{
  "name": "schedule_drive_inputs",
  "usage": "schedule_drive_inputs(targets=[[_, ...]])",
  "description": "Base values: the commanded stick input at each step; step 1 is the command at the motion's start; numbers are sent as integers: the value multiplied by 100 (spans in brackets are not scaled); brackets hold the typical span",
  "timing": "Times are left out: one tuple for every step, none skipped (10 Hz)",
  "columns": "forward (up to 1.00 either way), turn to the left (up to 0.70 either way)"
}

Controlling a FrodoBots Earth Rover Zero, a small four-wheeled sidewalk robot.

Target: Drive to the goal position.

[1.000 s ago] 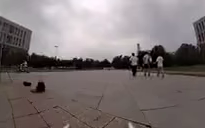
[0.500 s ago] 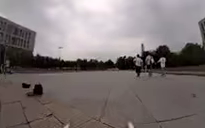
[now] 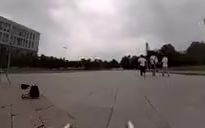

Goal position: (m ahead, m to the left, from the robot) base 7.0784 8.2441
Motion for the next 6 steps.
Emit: schedule_drive_inputs(targets=[[70, 14], [70, 14], [70, 14], [70, 14], [70, 14], [70, 14]])
